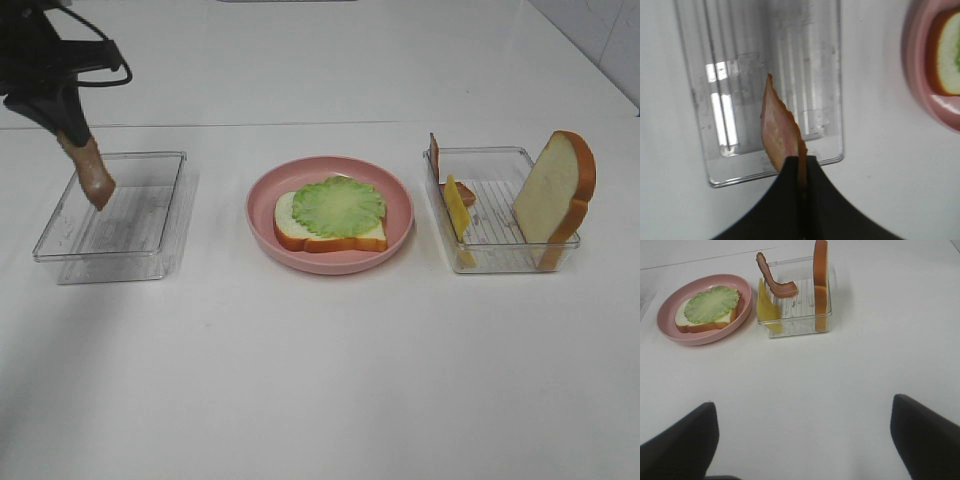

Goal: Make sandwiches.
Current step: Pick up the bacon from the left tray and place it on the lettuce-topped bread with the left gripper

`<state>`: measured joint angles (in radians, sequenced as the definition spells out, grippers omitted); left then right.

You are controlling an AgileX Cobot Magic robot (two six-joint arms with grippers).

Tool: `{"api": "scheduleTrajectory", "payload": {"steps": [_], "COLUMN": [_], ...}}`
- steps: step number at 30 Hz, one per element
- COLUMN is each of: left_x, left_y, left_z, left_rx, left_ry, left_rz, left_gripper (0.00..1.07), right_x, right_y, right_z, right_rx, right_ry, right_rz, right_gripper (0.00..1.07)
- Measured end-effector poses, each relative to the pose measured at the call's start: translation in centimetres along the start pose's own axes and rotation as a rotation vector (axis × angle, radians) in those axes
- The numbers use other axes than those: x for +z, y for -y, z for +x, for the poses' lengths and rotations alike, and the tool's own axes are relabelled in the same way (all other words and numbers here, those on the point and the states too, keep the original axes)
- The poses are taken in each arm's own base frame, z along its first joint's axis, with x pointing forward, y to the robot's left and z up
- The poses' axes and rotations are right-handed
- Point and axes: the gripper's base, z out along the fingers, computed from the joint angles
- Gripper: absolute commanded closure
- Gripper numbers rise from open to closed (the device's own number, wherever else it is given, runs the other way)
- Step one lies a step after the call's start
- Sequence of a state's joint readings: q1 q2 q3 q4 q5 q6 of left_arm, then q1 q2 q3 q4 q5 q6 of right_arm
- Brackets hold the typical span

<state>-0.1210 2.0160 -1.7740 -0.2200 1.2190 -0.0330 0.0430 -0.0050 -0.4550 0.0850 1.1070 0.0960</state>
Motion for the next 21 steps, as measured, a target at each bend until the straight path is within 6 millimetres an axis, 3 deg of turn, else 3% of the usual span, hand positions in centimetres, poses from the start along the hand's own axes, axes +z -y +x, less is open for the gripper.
{"api": "scheduleTrajectory", "payload": {"steps": [1, 3, 4, 5, 7, 8, 9, 13, 15, 21], "left_x": [-0.4, -0.7, -1.2, -1.2, -1.6, -1.6, -1.6, -1.3, 0.0, 3.3], "left_y": [1.4, 2.1, 3.8, 3.8, 6.2, 6.2, 7.8, 9.7, 11.3, 13.2], "left_z": [-0.2, -0.3, -0.4, -0.4, -0.5, -0.5, -0.5, -0.6, -0.8, -0.9], "left_rx": [0.019, 0.028, 0.049, 0.049, 0.074, 0.074, 0.091, 0.103, 0.117, 0.131], "left_ry": [0.019, 0.03, 0.047, 0.047, 0.078, 0.078, 0.118, 0.157, 0.168, 0.141], "left_rz": [0.036, 0.059, 0.11, 0.11, 0.177, 0.177, 0.228, 0.3, 0.367, 0.455], "left_gripper": [1.07, 1.07, 1.07, 1.07, 1.07, 1.07, 1.07, 1.07, 1.07, 1.07], "right_x": [0.0, 0.0, 0.0, 0.0, 0.0, 0.0, 0.0, 0.0, 0.0, 0.0], "right_y": [0.0, 0.0, 0.0, 0.0, 0.0, 0.0, 0.0, 0.0, 0.0, 0.0], "right_z": [0.0, 0.0, 0.0, 0.0, 0.0, 0.0, 0.0, 0.0, 0.0, 0.0], "right_rx": [0.0, 0.0, 0.0, 0.0, 0.0, 0.0, 0.0, 0.0, 0.0, 0.0], "right_ry": [0.0, 0.0, 0.0, 0.0, 0.0, 0.0, 0.0, 0.0, 0.0, 0.0], "right_rz": [0.0, 0.0, 0.0, 0.0, 0.0, 0.0, 0.0, 0.0, 0.0, 0.0], "right_gripper": [0.21, 0.21, 0.21, 0.21, 0.21, 0.21, 0.21, 0.21, 0.21, 0.21]}}
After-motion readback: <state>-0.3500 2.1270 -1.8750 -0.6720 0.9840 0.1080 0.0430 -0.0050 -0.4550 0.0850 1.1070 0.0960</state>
